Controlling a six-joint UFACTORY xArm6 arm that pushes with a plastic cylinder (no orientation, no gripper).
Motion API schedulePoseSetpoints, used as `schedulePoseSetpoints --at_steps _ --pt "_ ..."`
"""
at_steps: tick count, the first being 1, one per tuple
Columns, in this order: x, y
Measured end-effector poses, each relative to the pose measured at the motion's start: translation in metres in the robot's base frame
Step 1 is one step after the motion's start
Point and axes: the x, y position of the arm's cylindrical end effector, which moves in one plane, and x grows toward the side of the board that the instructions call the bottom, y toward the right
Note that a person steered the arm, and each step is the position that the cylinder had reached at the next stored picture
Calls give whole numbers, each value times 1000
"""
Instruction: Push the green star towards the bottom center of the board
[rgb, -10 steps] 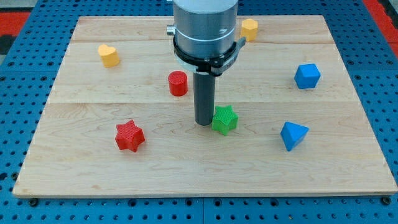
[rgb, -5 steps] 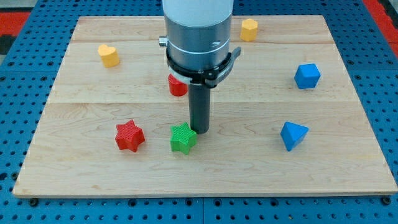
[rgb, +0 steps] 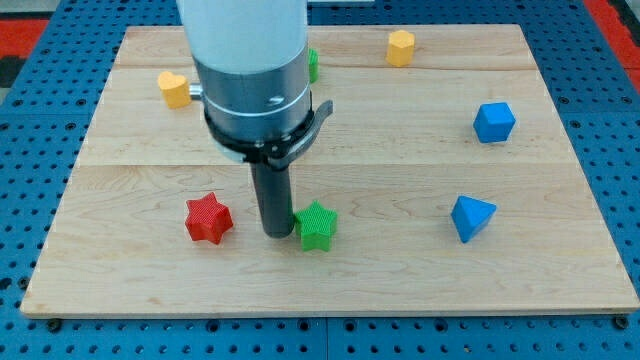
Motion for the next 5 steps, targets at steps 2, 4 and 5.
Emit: schedulePoseSetpoints --at_steps 2,4,5 --pt "-27 -1" --pt "-22 24" --pt "-26 22"
